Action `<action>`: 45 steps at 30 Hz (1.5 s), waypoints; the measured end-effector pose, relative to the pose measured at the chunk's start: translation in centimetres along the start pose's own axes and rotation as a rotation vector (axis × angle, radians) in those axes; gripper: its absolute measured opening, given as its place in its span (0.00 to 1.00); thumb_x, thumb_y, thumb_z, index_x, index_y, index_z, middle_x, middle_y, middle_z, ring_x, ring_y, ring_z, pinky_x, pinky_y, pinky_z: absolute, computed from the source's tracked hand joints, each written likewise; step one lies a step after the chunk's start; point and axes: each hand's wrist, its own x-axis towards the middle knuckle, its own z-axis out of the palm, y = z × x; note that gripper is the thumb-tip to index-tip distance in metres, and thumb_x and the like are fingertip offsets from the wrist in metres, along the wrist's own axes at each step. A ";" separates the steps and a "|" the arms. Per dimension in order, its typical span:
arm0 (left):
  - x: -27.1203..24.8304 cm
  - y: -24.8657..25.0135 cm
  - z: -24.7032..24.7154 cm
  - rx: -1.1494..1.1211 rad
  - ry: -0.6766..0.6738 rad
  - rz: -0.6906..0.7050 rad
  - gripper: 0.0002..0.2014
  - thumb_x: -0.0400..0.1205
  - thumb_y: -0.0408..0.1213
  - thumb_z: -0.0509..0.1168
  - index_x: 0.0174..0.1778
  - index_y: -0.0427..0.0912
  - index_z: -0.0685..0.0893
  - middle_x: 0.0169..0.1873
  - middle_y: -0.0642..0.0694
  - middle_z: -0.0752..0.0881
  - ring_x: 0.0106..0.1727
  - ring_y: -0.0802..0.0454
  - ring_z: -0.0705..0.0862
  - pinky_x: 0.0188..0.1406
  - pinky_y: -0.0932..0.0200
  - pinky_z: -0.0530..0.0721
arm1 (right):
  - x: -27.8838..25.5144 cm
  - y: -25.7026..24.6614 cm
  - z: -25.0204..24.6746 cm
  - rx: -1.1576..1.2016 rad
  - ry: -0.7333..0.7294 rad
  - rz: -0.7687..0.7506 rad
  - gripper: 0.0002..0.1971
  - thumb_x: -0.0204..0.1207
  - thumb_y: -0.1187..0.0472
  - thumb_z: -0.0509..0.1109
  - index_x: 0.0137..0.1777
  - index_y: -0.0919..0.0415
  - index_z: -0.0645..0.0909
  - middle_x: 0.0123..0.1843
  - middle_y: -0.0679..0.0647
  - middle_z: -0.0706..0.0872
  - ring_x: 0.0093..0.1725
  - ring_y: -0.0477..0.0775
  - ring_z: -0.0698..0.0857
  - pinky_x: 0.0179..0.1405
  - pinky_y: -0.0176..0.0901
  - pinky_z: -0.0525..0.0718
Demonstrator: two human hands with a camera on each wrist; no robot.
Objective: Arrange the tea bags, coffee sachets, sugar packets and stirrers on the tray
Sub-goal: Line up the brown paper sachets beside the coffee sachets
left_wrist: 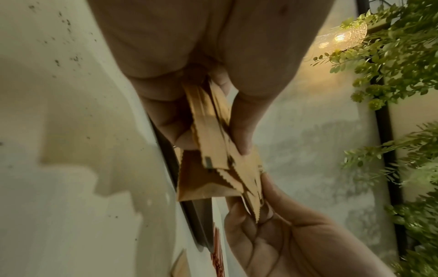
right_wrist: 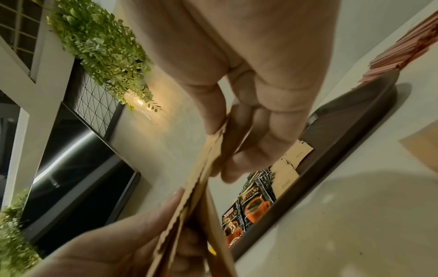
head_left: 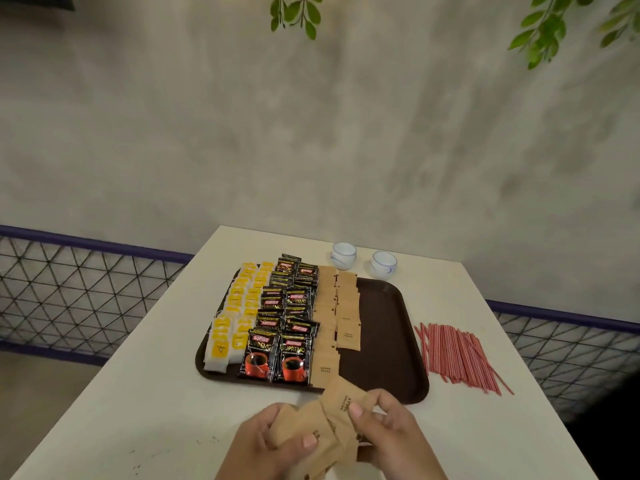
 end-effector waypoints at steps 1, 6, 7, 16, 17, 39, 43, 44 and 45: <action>0.1 -0.1 -0.3 0.026 0.009 -0.002 0.17 0.61 0.46 0.78 0.42 0.44 0.87 0.34 0.52 0.91 0.34 0.65 0.87 0.32 0.76 0.79 | 0.3 0.1 0.1 -0.005 0.018 0.006 0.11 0.77 0.64 0.73 0.36 0.64 0.74 0.36 0.61 0.89 0.39 0.59 0.84 0.41 0.50 0.80; 0.6 -1.1 -2.1 -0.001 0.057 -0.037 0.09 0.64 0.35 0.81 0.36 0.43 0.89 0.33 0.47 0.92 0.32 0.62 0.88 0.32 0.77 0.81 | 2.1 -0.1 -1.6 -0.070 0.169 0.001 0.10 0.71 0.67 0.76 0.43 0.75 0.81 0.32 0.62 0.81 0.25 0.51 0.74 0.25 0.37 0.70; 0.7 -1.2 -2.4 -0.011 0.072 -0.037 0.11 0.63 0.37 0.81 0.38 0.42 0.88 0.32 0.51 0.92 0.32 0.64 0.88 0.31 0.77 0.80 | 2.9 -0.3 -2.0 0.008 0.202 0.017 0.07 0.72 0.70 0.74 0.46 0.75 0.81 0.35 0.64 0.82 0.24 0.51 0.74 0.23 0.37 0.71; 0.9 -2.0 -5.2 -0.084 0.224 0.068 0.20 0.46 0.42 0.76 0.34 0.44 0.87 0.28 0.72 0.87 0.38 0.63 0.85 0.31 0.84 0.76 | 10.8 -3.8 -3.1 -0.041 0.323 0.125 0.11 0.78 0.77 0.64 0.57 0.66 0.77 0.54 0.67 0.86 0.48 0.65 0.90 0.45 0.53 0.90; 1.0 -1.8 -5.4 -0.096 0.214 0.078 0.22 0.43 0.46 0.75 0.33 0.46 0.86 0.27 0.71 0.87 0.35 0.66 0.86 0.30 0.84 0.76 | 11.7 -3.8 -2.8 -0.068 0.348 0.148 0.07 0.80 0.75 0.62 0.54 0.67 0.78 0.52 0.68 0.87 0.46 0.65 0.90 0.43 0.53 0.90; 2.3 -3.4 -6.5 0.010 0.222 -0.061 0.23 0.48 0.49 0.79 0.35 0.40 0.87 0.25 0.53 0.89 0.32 0.55 0.86 0.23 0.78 0.77 | 19.2 -1.5 -1.0 -0.872 0.545 0.270 0.11 0.73 0.57 0.73 0.48 0.65 0.86 0.49 0.61 0.90 0.49 0.61 0.90 0.47 0.49 0.89; 2.3 -3.2 -6.6 0.028 0.201 -0.047 0.10 0.60 0.36 0.78 0.33 0.38 0.86 0.26 0.64 0.88 0.30 0.72 0.83 0.27 0.81 0.77 | 18.4 -2.1 -0.6 -0.901 0.504 0.254 0.09 0.77 0.60 0.70 0.54 0.65 0.83 0.52 0.58 0.84 0.56 0.60 0.85 0.43 0.39 0.77; 2.4 -3.2 -6.7 0.056 0.192 -0.053 0.09 0.62 0.35 0.79 0.32 0.39 0.86 0.25 0.66 0.87 0.30 0.73 0.83 0.28 0.81 0.76 | 18.2 -2.0 -0.6 -0.876 0.510 0.242 0.10 0.78 0.61 0.69 0.56 0.64 0.81 0.54 0.58 0.83 0.56 0.59 0.84 0.44 0.39 0.76; 2.4 -3.2 -6.7 0.071 0.192 -0.065 0.09 0.64 0.32 0.80 0.32 0.40 0.85 0.24 0.66 0.86 0.29 0.70 0.84 0.27 0.81 0.76 | 18.1 -2.0 -0.6 -0.852 0.522 0.218 0.12 0.78 0.61 0.69 0.58 0.64 0.79 0.57 0.58 0.83 0.55 0.59 0.83 0.44 0.39 0.75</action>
